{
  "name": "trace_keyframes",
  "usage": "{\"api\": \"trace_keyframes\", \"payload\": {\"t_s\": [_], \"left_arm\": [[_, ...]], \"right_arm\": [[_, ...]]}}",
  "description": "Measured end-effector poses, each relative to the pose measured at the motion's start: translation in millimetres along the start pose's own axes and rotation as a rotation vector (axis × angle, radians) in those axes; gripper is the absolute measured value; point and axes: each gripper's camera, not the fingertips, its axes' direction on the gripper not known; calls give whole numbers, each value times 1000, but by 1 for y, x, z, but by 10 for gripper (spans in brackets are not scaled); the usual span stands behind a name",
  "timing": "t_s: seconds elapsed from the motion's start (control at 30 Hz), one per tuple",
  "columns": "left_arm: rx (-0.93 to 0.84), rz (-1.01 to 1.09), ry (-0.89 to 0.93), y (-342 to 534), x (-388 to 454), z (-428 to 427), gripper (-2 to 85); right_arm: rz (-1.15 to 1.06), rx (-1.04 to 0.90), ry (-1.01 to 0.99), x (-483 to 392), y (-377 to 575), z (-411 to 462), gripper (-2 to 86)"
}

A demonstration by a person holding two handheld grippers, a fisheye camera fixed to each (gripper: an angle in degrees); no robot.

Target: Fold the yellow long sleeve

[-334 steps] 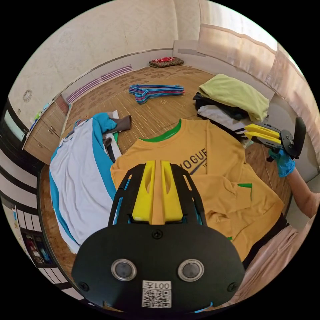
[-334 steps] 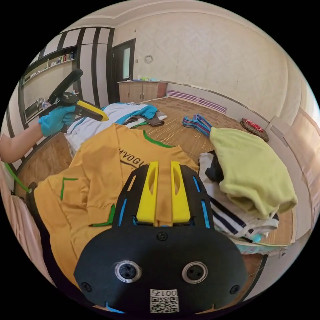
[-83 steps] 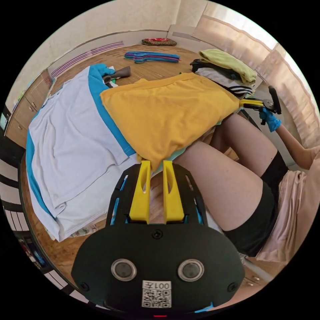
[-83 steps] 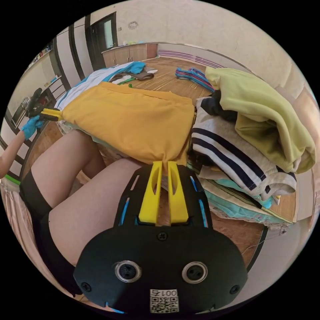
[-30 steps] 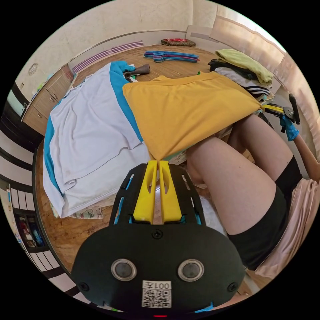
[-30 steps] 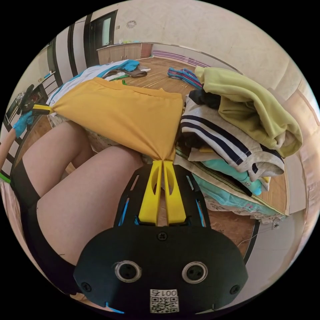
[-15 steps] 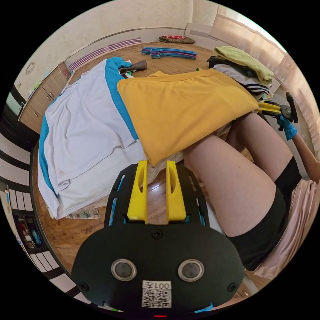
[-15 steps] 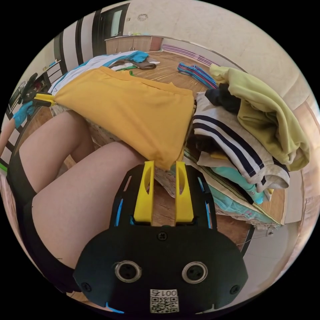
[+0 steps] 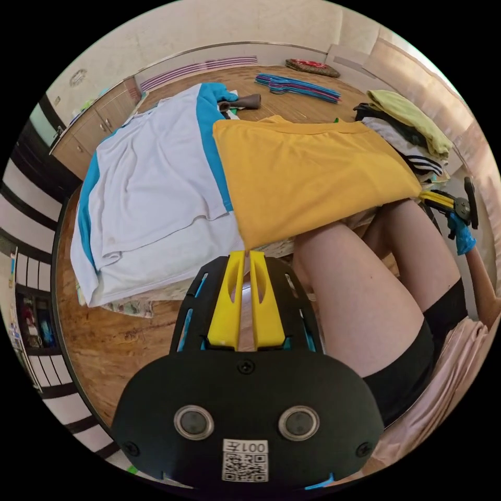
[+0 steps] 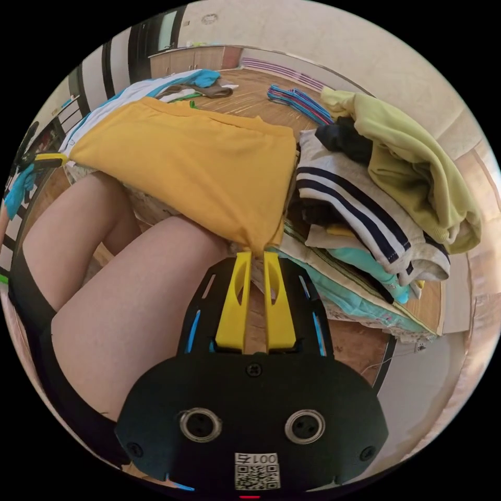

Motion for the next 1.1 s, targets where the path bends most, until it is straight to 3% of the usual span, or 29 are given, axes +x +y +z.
{"api": "trace_keyframes", "payload": {"t_s": [0.37,0.53,0.67,0.8,1.0,1.1], "left_arm": [[-3,-173,-70,-4,44,-32,-16],[88,-245,84,-19,86,-52,-16],[193,-279,164,-28,110,-68,-13],[215,-345,40,-39,136,-84,-14],[241,-361,20,-43,170,-98,-16],[250,-370,-59,-46,185,-103,-16]], "right_arm": [[141,-105,55,-31,-26,-28,15],[246,-63,147,-60,-55,-60,12],[279,56,45,-77,-75,-90,10],[335,89,110,-93,-103,-113,8],[359,142,-67,-103,-128,-145,1],[379,155,-46,-106,-139,-159,-2]]}}
